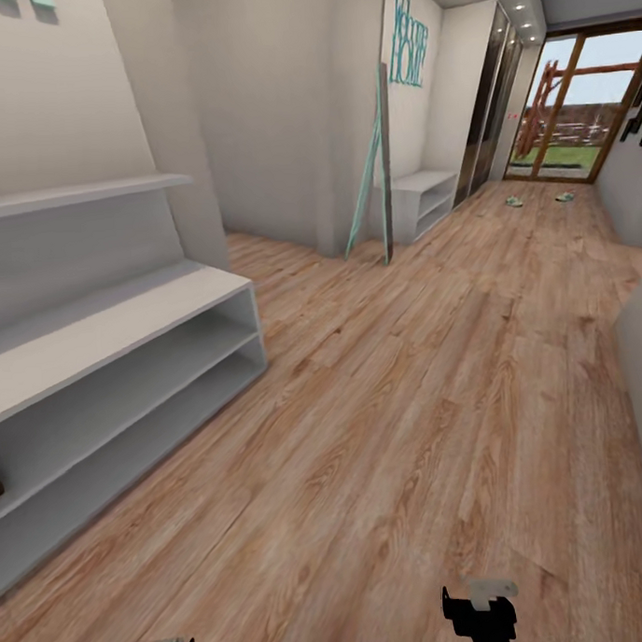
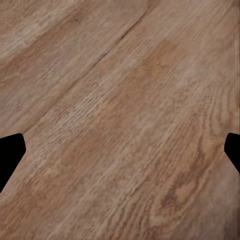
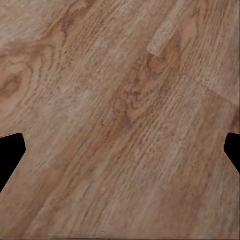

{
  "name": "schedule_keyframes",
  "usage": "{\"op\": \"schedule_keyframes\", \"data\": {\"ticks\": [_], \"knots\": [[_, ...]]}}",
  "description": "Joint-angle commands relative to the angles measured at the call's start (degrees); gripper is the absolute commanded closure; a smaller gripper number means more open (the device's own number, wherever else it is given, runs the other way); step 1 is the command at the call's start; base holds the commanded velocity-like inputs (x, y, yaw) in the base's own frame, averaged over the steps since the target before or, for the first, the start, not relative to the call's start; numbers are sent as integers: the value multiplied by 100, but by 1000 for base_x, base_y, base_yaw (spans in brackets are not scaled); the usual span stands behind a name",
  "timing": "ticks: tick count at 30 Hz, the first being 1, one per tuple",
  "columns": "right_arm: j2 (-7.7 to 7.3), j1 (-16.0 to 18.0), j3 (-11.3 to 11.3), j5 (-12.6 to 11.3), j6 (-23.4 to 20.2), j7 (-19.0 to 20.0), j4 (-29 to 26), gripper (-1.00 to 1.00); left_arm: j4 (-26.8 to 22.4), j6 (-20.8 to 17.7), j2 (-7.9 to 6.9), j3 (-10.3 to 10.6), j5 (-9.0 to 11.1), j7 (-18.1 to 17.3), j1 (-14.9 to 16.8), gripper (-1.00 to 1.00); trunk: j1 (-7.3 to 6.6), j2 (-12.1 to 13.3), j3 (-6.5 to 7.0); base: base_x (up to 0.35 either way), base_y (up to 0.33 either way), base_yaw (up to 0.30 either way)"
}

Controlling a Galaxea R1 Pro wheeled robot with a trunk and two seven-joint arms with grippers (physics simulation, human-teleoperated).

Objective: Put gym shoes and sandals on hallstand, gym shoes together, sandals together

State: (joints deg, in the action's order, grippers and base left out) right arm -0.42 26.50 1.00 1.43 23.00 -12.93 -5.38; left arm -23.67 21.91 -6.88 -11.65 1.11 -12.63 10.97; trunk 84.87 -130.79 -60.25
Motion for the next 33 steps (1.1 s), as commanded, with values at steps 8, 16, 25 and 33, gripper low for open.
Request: {"op": "schedule_keyframes", "data": {"ticks": [8,16,25,33], "knots": [[6,5,8,15,12,-25,6,-100,3,7,11,-39,12,-55,2,-100,-1,-2,-4,0,0,-298],[6,5,10,15,12,-25,3,-100,3,7,23,-34,10,-55,2,-100,-1,-2,-4,0,0,-298],[6,5,13,15,12,-31,2,-100,3,7,43,-36,11,-56,2,-100,-1,-2,-4,0,0,-294],[13,5,12,25,12,-40,-5,-100,3,7,60,-39,19,-48,2,-100,-1,-2,-4,114,0,-186]]}}
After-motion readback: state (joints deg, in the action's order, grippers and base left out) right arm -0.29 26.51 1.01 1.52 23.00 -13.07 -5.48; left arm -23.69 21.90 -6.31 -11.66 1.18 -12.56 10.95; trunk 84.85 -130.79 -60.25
